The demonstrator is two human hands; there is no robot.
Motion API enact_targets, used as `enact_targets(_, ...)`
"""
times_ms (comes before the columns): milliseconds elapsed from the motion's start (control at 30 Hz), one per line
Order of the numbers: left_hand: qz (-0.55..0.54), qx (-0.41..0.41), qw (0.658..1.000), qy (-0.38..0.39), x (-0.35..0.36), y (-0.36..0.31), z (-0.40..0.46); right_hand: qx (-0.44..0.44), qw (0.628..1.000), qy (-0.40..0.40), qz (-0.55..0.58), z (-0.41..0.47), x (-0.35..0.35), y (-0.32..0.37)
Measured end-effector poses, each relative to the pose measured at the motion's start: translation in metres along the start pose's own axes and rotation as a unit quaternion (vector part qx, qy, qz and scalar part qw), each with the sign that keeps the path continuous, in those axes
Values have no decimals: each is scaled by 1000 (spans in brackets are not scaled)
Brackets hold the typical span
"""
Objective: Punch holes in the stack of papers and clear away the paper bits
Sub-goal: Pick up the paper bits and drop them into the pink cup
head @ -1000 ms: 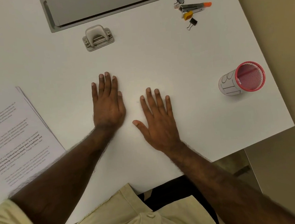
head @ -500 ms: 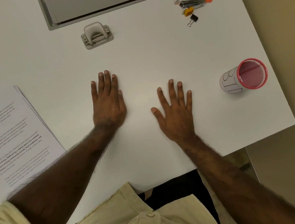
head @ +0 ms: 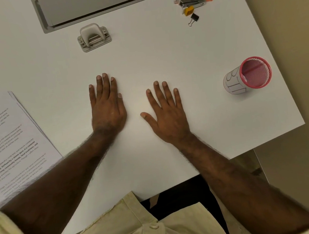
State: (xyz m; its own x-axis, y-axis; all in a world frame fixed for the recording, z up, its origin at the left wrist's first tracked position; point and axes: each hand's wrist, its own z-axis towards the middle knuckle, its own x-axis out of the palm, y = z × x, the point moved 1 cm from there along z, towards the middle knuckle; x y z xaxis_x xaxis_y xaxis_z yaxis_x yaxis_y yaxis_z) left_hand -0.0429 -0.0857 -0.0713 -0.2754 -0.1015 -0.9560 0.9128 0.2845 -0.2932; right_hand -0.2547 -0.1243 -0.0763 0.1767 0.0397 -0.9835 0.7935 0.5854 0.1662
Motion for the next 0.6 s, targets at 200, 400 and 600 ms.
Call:
enact_targets(200, -2, 7, 1000, 18, 2, -5, 1, 43, 999, -19, 16, -18, -8, -42)
enact_targets(400, -7, 60, 997, 42, 9, -55, 11, 25, 999, 6, 20, -58, -11, -60)
enact_targets(600, -4, 22, 999, 25, 18, -68, 8, 43, 999, 27, -6, -61, -5, -51)
